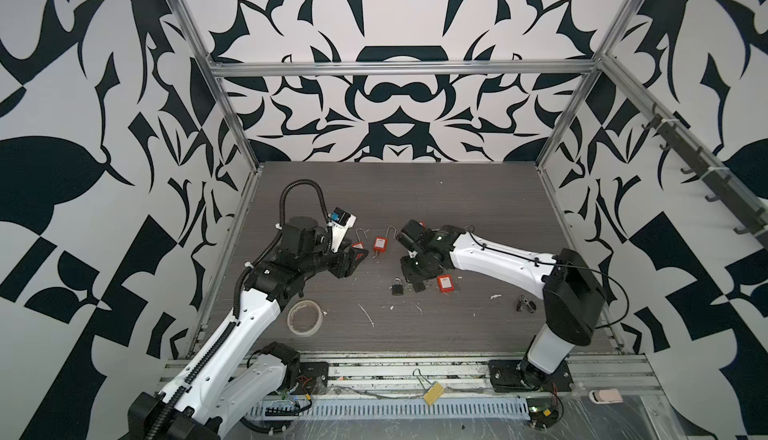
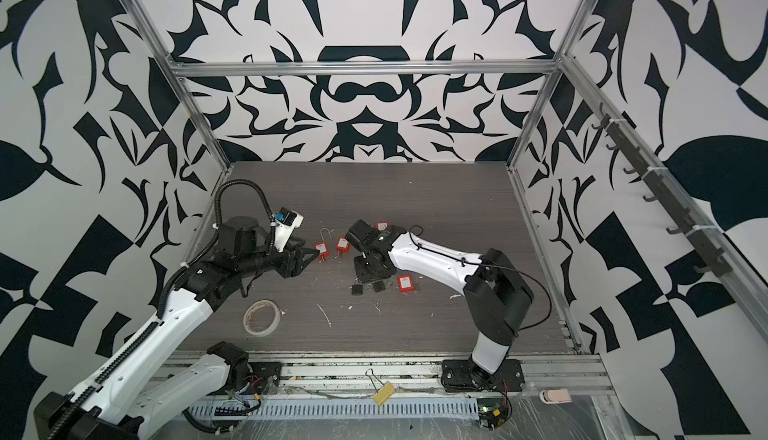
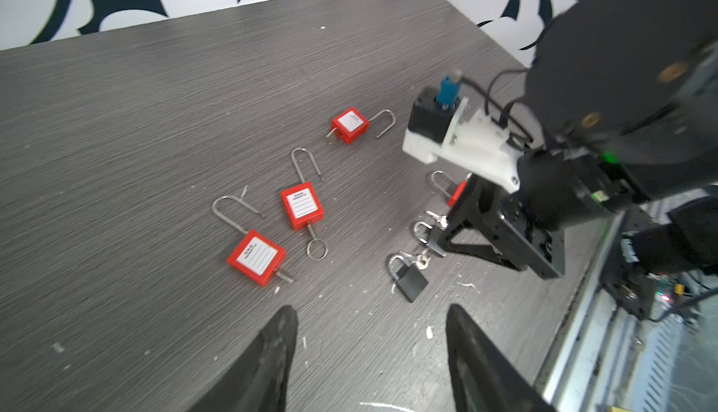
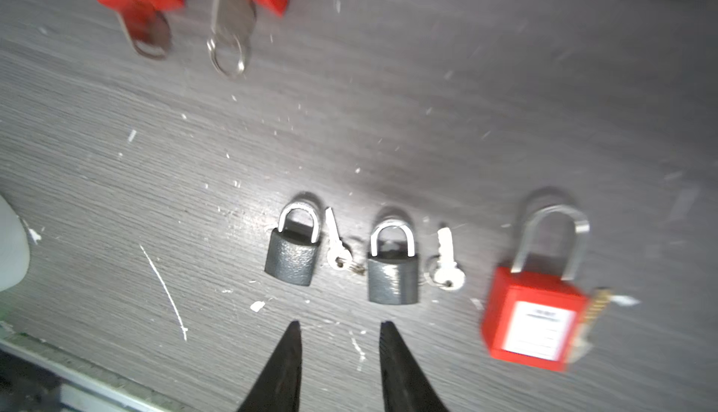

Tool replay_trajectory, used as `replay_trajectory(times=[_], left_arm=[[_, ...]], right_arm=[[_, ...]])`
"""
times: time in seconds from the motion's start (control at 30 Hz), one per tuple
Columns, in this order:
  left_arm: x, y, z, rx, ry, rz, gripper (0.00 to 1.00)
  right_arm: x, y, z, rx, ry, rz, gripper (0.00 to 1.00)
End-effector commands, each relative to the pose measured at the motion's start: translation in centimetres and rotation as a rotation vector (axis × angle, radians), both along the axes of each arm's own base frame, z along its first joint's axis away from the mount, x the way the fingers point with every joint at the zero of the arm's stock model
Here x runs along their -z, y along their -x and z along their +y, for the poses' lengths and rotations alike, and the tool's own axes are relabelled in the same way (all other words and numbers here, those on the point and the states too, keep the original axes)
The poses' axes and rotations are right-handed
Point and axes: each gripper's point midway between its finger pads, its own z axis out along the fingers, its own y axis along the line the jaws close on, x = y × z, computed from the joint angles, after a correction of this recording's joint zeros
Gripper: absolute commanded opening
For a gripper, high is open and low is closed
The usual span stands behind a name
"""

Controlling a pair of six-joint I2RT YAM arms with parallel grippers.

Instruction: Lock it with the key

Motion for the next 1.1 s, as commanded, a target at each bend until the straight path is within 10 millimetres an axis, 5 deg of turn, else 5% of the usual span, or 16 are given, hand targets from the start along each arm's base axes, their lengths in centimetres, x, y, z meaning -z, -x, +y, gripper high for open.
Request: replay_trajectory(times=[0.0,0.2,0.53,0.77,1.07], left_arm=[[-1.3,0.2,-0.9,0.043,0.052,0.014,0.64],[-0.8,-0.8,-2.2,0.069,0.078,0.077,0.64],[-0.3,-4.6,-3.4,0.024,0.086,0.109,0.64],[1.4,-5.5,-3.6,0.017,0.045,0.149,0.64],[2.7,-6.1,-3.6,0.031,-0.006,0.151,0.64]], right_arm=[[-3.8,-2.5,-1.9,-0.022,0.051,-0.172,0.44],[-4.7,-6.6,-6.3,0.185,0.066,-0.214,0.52],[-4.3,-14.5,-7.5,0.444,0.177,-0.272,0.61],[-2.4,-19.0,-6.1,0.523,0.296,-0.280,0.61],[1.2,-22.3,-4.1,0.503,0.334,-0.243,0.58]])
